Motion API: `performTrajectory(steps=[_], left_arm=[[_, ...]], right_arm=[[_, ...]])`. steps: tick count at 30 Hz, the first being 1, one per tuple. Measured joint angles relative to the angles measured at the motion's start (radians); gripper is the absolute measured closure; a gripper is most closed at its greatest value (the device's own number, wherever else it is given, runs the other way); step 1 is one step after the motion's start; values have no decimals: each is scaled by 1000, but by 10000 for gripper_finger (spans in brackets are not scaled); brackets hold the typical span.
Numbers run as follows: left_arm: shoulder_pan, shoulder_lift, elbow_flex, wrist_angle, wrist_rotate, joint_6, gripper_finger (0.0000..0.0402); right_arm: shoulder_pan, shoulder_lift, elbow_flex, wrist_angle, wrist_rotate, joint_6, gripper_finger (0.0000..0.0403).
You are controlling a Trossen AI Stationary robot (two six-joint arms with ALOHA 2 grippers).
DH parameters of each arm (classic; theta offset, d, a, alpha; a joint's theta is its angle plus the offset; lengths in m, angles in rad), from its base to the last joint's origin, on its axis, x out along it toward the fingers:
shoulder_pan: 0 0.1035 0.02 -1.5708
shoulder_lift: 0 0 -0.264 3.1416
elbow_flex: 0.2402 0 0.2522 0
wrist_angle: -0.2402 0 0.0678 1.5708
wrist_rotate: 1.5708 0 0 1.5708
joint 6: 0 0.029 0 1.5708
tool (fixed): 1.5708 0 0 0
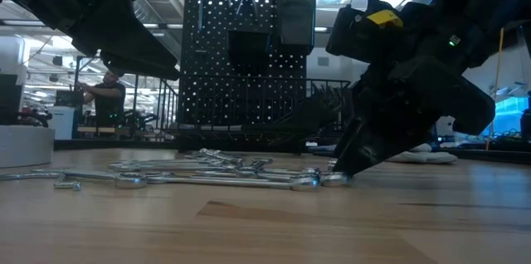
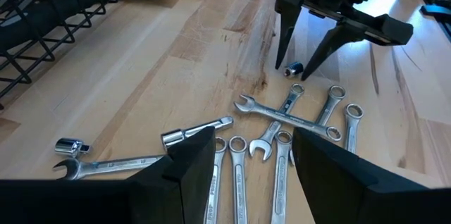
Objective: Hang tools onto peg board
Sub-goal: Put the socket into the left black bin on the peg board
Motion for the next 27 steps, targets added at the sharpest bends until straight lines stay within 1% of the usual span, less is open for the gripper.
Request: performTrajectory(steps=[6, 11, 14, 19, 27], left_arm=[[0, 0, 0, 0, 0, 0, 219], [0, 0, 0, 0, 0, 0, 219], [0, 0, 0, 0, 0, 0, 219], [0, 0, 0, 0, 0, 0, 219], [0, 0, 0, 0, 0, 8, 219]], right_arm=[[-4, 0, 0, -23, -2, 3, 304], [-4, -1, 0, -26, -1, -7, 337], [-4, -1, 0, -27, -1, -15, 340], [-3, -2, 0, -28, 10, -32, 328], [-4, -1, 33, -50, 19, -88, 334]])
